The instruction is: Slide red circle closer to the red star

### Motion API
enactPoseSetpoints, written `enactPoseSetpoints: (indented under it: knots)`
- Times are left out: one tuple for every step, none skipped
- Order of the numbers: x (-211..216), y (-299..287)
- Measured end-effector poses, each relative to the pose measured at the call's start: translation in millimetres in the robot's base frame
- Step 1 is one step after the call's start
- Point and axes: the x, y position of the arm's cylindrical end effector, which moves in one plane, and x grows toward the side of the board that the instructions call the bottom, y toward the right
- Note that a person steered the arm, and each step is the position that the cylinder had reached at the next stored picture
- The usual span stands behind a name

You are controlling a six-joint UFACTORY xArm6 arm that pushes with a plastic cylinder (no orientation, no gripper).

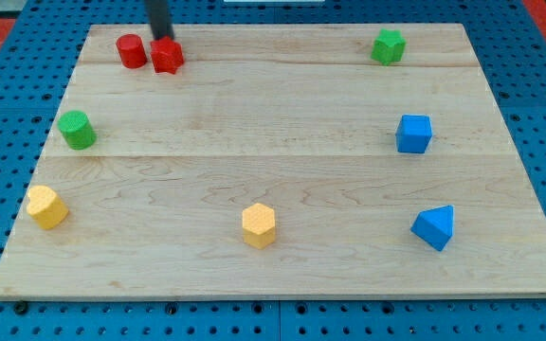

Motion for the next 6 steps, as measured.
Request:
enactPoseSetpoints:
  knots:
    - [11.1,-7.5]
    - [25.1,2.3]
    - [33.6,26.3]
    - [-23.2,2.6]
    - [-34.7,-94.5]
    - [12.2,-57.5]
